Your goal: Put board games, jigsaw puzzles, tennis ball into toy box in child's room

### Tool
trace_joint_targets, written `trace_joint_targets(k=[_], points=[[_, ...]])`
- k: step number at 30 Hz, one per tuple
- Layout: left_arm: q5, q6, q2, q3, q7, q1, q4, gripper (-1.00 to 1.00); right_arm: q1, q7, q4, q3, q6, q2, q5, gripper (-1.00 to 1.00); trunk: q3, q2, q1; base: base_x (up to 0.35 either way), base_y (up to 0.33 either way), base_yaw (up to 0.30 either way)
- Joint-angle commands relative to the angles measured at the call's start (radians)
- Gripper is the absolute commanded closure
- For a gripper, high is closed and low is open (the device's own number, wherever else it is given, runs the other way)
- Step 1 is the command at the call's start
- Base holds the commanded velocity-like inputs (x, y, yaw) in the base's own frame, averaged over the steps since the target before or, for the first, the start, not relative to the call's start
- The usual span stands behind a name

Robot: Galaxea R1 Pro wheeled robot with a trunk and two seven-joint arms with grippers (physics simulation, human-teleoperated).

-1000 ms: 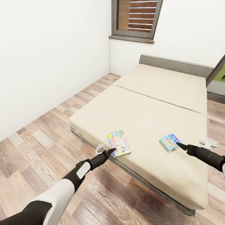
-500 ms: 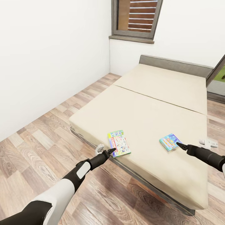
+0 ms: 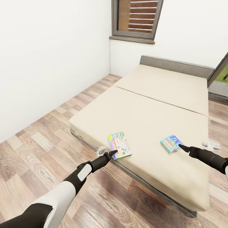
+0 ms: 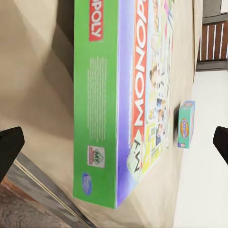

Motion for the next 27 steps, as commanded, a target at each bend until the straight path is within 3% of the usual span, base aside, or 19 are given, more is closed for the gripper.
trace_joint_targets(k=[1,11,27], points=[[0.010,0.007,0.001,-0.004,0.000,0.000,0.000,-1.00,-0.001,0.008,0.000,-0.002,0.005,0.000,0.005,-1.00,-0.001,0.000,0.000,0.000,0.000,-0.143],[0.010,0.007,0.001,-0.004,-0.001,0.000,0.000,-1.00,-0.001,0.008,0.000,-0.001,0.005,-0.001,0.005,-1.00,-0.001,0.000,0.000,0.000,0.000,-0.141],[0.010,0.008,0.001,-0.004,-0.003,0.000,0.000,-1.00,-0.001,0.008,0.000,-0.001,0.005,-0.001,0.005,-1.00,-0.001,0.000,0.000,0.000,0.000,-0.030]])
